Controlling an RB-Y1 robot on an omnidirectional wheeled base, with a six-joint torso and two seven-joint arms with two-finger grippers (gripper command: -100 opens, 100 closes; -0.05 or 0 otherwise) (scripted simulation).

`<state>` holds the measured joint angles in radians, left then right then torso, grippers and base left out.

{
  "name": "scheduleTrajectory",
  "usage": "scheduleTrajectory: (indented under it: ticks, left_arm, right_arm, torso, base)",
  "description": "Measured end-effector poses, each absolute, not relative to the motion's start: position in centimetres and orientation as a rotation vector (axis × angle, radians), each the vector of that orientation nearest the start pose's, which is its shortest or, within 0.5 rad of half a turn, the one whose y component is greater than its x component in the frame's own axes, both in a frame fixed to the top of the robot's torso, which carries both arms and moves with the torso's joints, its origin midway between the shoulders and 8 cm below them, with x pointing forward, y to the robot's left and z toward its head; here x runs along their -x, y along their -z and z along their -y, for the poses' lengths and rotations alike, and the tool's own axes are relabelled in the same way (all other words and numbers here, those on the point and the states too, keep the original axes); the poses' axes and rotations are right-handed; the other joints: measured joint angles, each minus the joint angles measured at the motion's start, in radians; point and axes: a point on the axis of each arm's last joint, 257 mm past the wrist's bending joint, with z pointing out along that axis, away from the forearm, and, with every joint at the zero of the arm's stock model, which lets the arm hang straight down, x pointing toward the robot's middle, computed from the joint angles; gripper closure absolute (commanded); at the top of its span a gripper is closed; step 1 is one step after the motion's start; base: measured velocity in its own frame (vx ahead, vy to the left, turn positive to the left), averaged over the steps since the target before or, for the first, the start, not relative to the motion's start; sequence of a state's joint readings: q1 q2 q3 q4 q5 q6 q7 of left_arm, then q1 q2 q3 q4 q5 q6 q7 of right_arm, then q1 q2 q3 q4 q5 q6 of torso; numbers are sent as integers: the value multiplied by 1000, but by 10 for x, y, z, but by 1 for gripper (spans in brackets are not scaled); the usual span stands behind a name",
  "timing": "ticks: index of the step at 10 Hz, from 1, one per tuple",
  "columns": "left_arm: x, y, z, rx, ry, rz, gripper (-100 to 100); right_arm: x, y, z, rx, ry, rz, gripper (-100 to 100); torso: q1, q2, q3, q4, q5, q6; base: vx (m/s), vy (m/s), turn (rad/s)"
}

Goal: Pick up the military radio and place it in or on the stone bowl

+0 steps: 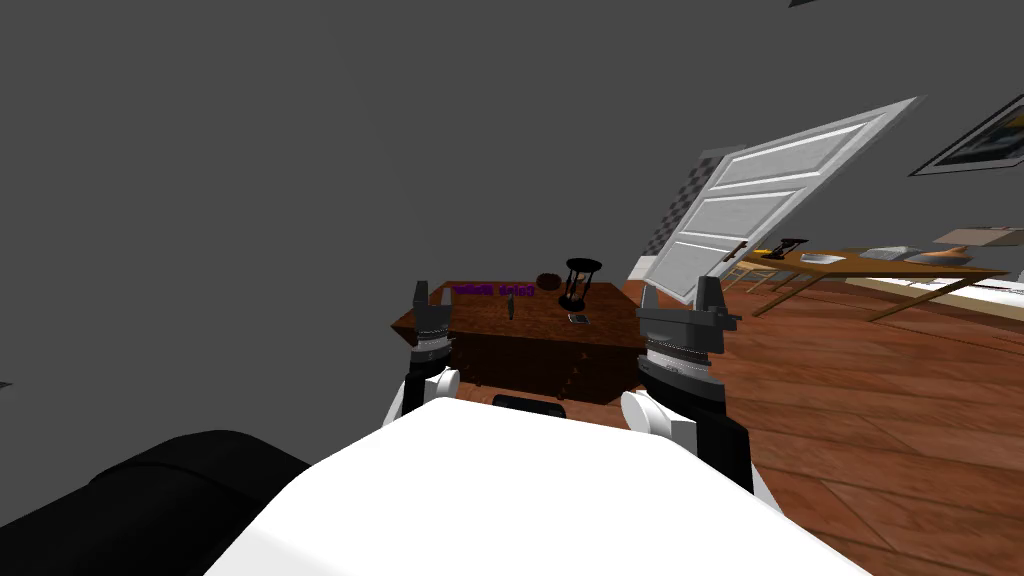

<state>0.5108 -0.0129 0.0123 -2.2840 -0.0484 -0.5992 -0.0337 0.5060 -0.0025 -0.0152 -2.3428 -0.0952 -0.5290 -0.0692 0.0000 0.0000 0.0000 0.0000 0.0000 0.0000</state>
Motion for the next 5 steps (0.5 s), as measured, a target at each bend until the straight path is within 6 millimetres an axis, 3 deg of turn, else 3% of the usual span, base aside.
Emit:
scheduleTrajectory:
  ticks: [2,5]
  left_arm:
    - [-332,-32,-272,521,1218,-635,-100]
    - [-352,-5,-269,476,1108,-785,-100]
  right_arm:
    - [-322,-56,292,-663,-1430,-475,0]
    - [-322,-56,292,-663,-1430,-475,0]
  torso:
    - [-2,0,0,0,0,0]
    - [-7,0,0,0,-1,0]
  base:
    - [2,-50,-63]
    - [-4,-89,-86]
